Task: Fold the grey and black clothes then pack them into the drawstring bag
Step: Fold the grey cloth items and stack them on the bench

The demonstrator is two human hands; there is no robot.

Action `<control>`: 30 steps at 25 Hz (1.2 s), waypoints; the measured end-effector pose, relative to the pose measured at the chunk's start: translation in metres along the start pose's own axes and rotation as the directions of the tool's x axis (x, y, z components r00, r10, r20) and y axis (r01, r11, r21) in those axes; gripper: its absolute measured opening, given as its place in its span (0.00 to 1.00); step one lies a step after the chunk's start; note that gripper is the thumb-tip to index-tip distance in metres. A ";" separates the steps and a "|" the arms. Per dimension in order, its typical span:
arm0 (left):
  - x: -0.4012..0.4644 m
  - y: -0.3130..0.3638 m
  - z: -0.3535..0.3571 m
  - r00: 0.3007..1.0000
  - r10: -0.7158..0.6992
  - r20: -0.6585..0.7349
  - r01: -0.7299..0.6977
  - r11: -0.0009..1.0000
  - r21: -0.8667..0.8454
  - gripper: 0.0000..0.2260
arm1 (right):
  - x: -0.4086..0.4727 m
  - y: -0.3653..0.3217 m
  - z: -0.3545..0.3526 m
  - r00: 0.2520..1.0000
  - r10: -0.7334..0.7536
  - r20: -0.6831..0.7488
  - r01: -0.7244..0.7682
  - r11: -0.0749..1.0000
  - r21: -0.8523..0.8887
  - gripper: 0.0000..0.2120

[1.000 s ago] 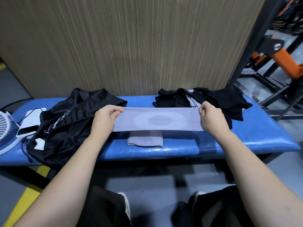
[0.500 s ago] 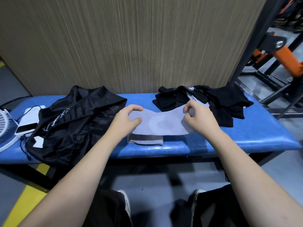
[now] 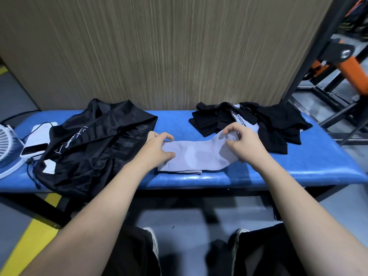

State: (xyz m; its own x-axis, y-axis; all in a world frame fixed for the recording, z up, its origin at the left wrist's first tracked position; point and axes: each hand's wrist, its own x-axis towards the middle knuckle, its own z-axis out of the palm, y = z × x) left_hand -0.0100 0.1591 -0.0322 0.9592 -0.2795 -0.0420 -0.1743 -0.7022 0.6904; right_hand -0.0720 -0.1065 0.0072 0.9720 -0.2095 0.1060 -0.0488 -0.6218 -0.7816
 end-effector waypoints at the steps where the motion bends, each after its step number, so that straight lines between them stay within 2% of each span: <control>1: 0.001 -0.001 -0.001 1.000 0.009 -0.006 -0.009 1.000 -0.003 0.19 | -0.001 -0.005 0.001 1.000 -0.011 -0.003 0.011 0.999 0.035 0.14; 5: 0.000 -0.001 0.001 0.999 0.045 -0.009 -0.044 0.999 0.028 0.15 | -0.006 -0.024 0.019 0.996 -0.089 0.032 0.086 0.994 0.073 0.21; 8: 0.000 0.000 0.006 0.997 0.063 -0.031 -0.060 0.992 0.111 0.14 | -0.008 -0.036 0.046 0.977 -0.176 0.117 0.179 0.984 -0.019 0.26; 11: 0.001 -0.001 0.007 0.997 0.019 -0.078 -0.002 0.977 0.213 0.17 | -0.005 -0.042 0.078 0.958 -0.220 0.185 0.237 0.968 -0.080 0.27; 14: 0.001 -0.003 0.005 0.999 0.027 -0.043 -0.021 0.990 0.143 0.18 | 0.000 -0.046 0.104 0.956 -0.199 0.213 0.224 0.970 -0.097 0.26; 17: 0.003 -0.009 -0.002 0.995 0.088 -0.036 -0.084 0.991 0.104 0.08 | 0.003 -0.049 0.120 0.944 -0.189 0.271 0.223 0.970 -0.097 0.25; 20: 0.004 -0.014 -0.010 0.998 -0.023 -0.065 0.020 0.999 -0.041 0.09 | 0.005 -0.052 0.128 0.943 -0.181 0.279 0.211 0.974 -0.079 0.22; 23: 0.003 -0.013 -0.014 0.993 -0.108 -0.054 0.094 0.970 -0.224 0.12 | 0.003 -0.056 0.129 0.939 -0.160 0.303 0.172 0.985 -0.014 0.25; 26: 0.002 -0.013 -0.012 0.993 -0.106 -0.054 0.096 0.981 -0.170 0.10 | -0.003 -0.058 0.121 0.917 -0.128 0.377 0.094 0.990 0.108 0.27; 28: 0.003 -0.015 -0.010 0.995 -0.082 -0.052 0.075 0.990 -0.123 0.18 | -0.003 -0.057 0.109 0.919 -0.129 0.372 0.046 0.974 0.224 0.23; 29: 0.003 -0.015 -0.010 0.996 -0.064 -0.060 0.057 0.993 -0.103 0.20 | -0.001 -0.053 0.102 0.935 -0.160 0.316 0.091 0.971 0.222 0.20; 30: 0.003 -0.015 -0.009 0.996 -0.039 -0.075 0.032 0.995 -0.093 0.22 | 0.003 -0.048 0.095 0.948 -0.206 0.244 0.177 0.975 0.134 0.18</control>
State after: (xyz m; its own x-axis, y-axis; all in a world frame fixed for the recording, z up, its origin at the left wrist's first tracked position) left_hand -0.0020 0.1748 -0.0359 0.9792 -0.2021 -0.0150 -0.1221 -0.6470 0.7526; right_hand -0.0450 -0.0057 -0.0138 0.9873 0.1137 0.1109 0.1552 -0.5423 -0.8257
